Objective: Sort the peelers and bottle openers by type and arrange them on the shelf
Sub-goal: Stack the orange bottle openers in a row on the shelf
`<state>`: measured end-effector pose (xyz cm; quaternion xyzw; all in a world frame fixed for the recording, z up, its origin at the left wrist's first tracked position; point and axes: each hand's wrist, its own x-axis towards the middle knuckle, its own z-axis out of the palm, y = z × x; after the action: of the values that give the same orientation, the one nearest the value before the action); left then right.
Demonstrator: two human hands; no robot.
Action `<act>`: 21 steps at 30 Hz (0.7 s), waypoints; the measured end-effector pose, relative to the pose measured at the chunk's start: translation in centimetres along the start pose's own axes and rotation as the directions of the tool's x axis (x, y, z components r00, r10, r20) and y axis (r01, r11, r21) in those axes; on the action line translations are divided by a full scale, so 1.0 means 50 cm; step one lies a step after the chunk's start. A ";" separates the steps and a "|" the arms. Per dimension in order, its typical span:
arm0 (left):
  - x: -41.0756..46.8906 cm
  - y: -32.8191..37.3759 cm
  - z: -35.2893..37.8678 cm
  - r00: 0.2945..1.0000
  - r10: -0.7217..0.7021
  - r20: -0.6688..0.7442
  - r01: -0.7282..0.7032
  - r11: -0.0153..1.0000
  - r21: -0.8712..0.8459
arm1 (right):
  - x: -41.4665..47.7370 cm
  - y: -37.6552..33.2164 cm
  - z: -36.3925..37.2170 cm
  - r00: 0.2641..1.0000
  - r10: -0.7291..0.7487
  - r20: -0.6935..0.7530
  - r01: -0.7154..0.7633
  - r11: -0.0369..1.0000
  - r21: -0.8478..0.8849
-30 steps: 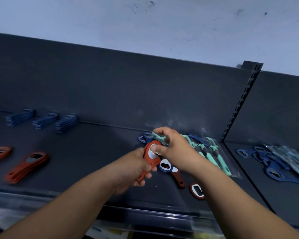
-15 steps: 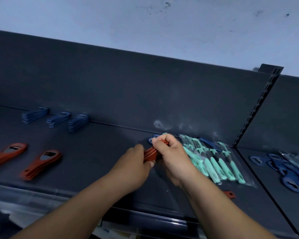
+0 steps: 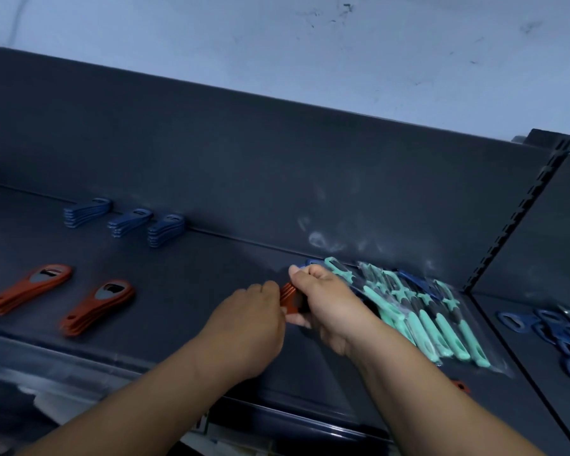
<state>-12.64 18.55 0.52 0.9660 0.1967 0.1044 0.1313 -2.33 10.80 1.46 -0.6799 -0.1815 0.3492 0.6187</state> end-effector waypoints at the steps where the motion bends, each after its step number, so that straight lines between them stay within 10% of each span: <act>1: 0.000 -0.008 0.000 1.000 -0.010 0.024 0.011 0.999 -0.039 | 0.002 -0.003 0.004 1.000 0.023 0.017 -0.022 1.000 -0.011; 12: -0.003 -0.125 -0.023 0.915 -0.249 0.318 0.398 0.686 -0.609 | 0.055 -0.027 0.041 0.963 -0.004 0.270 0.045 0.988 -0.146; 21: -0.064 -0.135 -0.039 0.936 -0.286 -0.206 0.270 0.958 -0.100 | 0.114 -0.005 0.126 0.959 0.053 0.278 0.026 0.962 -0.273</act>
<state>-18.38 23.66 -0.08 0.9059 0.3408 0.1972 0.1560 -2.76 19.21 0.33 -0.7032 -0.3097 0.4186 0.4841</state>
